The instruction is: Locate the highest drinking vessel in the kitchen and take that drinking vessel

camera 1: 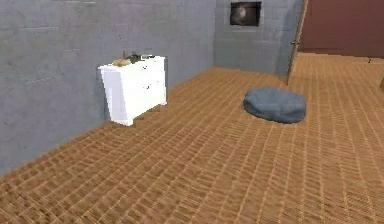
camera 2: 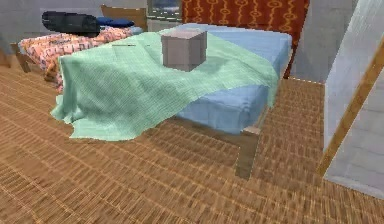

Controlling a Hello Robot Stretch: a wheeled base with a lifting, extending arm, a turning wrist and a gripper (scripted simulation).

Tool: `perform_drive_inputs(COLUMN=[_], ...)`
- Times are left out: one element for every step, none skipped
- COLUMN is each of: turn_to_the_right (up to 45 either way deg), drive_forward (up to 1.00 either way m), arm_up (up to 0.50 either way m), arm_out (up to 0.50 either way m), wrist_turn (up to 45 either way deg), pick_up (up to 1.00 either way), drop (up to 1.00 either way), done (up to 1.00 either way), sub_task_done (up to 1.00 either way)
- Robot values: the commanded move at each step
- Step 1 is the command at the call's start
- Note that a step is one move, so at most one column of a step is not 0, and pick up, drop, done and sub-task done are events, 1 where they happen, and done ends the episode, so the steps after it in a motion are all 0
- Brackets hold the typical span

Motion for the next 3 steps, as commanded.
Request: perform_drive_inputs(turn_to_the_right=[0.0,0.0,6.0], drive_forward=[1.00,1.00,0.00], arm_up=[0.00,0.00,0.00], arm_out=[0.00,0.00,0.00], wrist_turn=[0.0,0.0,0.0], pick_up=[0.00,0.00,0.00], drop=[0.00,0.00,0.00], done=[0.00,0.00,0.00], sub_task_done=[0.00,0.00,0.00])
